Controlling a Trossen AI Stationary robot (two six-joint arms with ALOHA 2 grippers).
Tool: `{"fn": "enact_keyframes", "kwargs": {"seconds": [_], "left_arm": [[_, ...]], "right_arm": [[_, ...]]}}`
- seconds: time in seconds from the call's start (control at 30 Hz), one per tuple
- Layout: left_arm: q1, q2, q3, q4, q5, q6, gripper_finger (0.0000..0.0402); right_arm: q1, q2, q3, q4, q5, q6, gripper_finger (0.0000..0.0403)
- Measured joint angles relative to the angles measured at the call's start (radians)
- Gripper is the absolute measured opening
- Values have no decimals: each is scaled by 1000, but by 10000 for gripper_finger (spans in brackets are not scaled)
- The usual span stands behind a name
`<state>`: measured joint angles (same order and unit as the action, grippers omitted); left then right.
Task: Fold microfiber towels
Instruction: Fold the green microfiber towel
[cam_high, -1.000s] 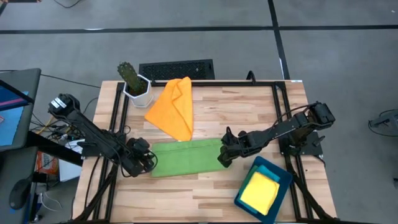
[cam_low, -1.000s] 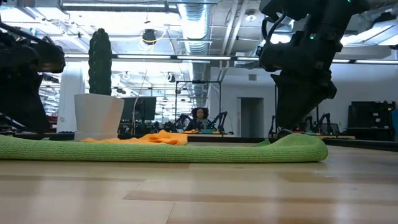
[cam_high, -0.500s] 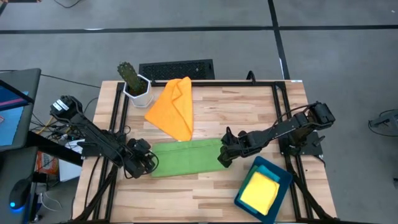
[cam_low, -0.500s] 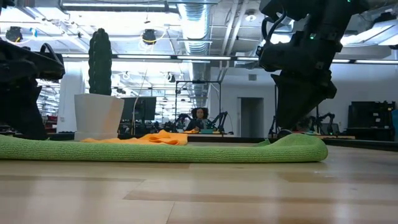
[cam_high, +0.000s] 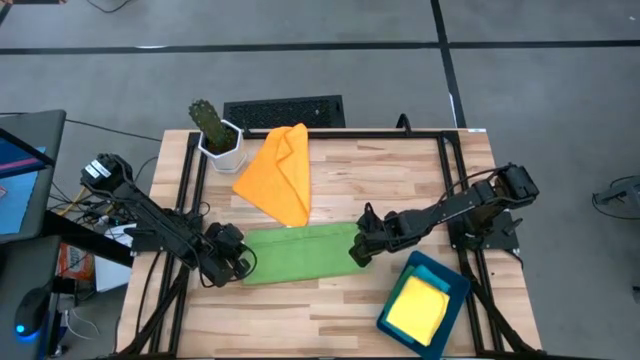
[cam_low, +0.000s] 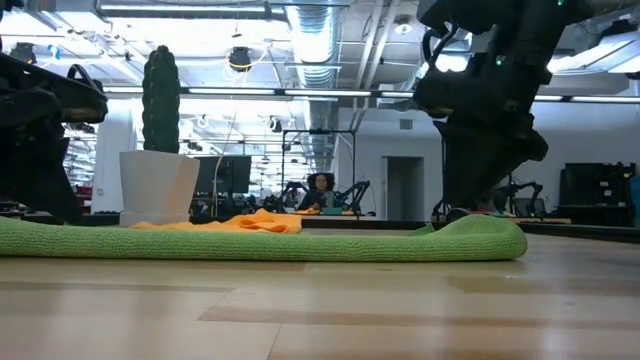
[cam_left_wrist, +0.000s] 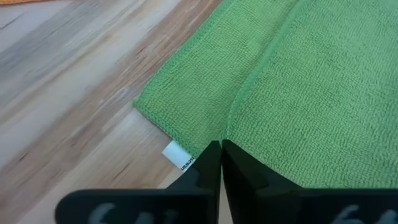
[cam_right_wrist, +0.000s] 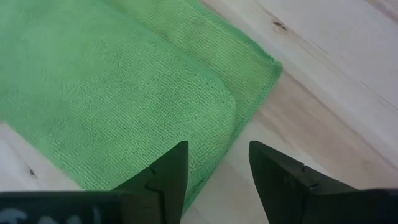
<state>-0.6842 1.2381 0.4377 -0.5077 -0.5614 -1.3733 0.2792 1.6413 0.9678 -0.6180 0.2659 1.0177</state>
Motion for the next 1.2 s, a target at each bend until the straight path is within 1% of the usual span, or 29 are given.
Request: {"fn": "enact_keyframes", "kwargs": {"seconds": [0.13,0.23,0.37,0.47,0.73,0.87,1.0,1.2], "left_arm": [[0,0,0,10,4,15,3],[0,0,0,10,3,15,1],[0,0,0,10,-1,15,0],[1,0,0,10,-1,13,0],[1,0,0,7,5,11,0],[1,0,0,7,9,17,0],[1,0,0,7,25,19,0],[1,0,0,6,32,19,0]], "right_arm": [[-9,0,-41,6,-7,68,194],[-15,0,-85,33,-33,108,194],[-15,0,-124,151,-37,109,194],[-15,0,-124,199,-36,96,192],[-15,0,-124,207,-31,58,160],[-15,0,-124,206,-31,56,155],[-20,-8,-123,205,-30,54,164],[-22,-8,-123,181,-29,55,195]]}}
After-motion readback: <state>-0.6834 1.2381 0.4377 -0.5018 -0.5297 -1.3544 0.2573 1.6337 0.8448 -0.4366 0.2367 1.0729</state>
